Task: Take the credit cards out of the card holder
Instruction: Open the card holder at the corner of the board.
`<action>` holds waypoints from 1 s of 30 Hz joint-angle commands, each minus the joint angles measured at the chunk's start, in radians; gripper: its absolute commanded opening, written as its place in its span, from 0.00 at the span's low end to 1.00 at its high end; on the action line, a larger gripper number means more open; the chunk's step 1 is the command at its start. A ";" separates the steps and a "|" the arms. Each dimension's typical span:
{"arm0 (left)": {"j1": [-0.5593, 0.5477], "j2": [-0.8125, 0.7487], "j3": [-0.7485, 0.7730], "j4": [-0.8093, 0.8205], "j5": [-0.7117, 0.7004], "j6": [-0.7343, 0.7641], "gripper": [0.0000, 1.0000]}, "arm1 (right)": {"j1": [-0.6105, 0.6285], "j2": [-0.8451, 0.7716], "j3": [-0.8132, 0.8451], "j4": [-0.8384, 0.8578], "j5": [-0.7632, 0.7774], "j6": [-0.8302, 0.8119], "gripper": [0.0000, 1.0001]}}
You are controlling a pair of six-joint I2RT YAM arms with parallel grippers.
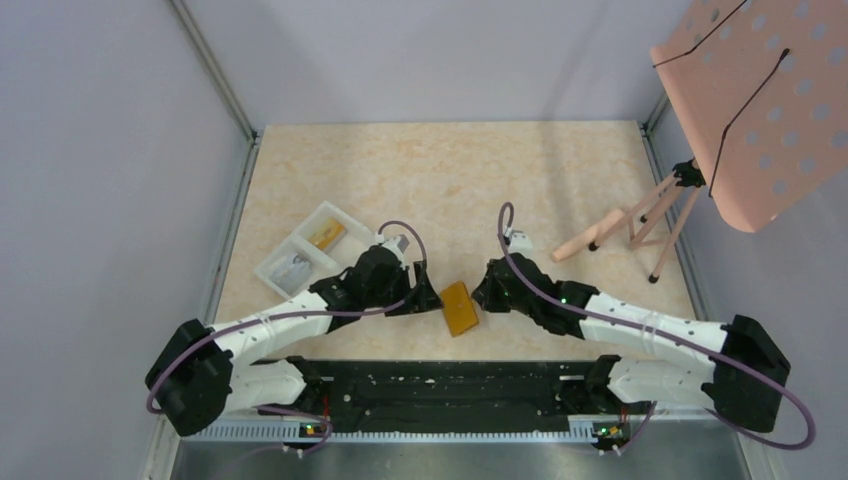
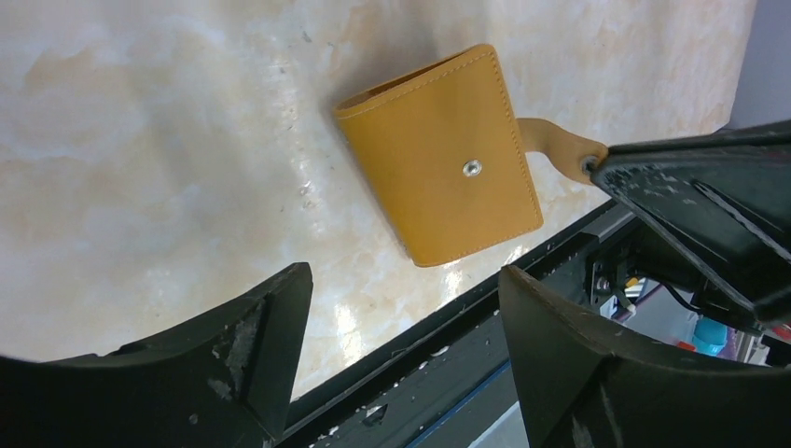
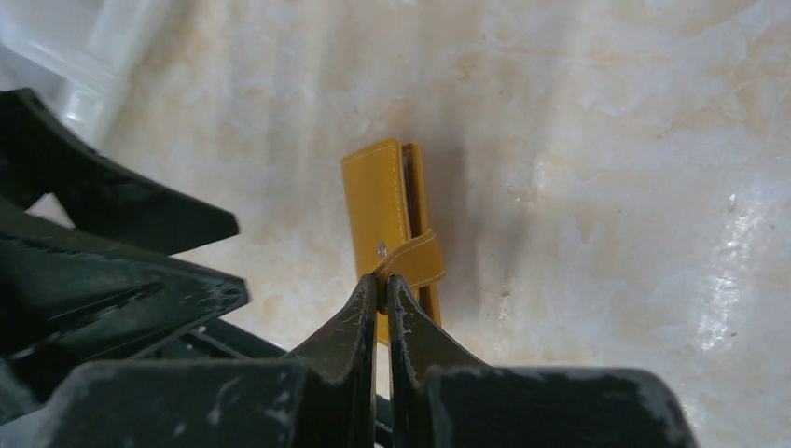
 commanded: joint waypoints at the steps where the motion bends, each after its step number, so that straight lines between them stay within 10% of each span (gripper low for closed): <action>1: -0.030 0.055 0.092 0.000 -0.020 0.045 0.80 | 0.011 -0.115 -0.046 0.130 -0.031 0.050 0.00; 30: -0.058 0.190 0.179 0.034 -0.018 0.072 0.78 | 0.011 -0.175 -0.097 0.210 -0.094 0.091 0.00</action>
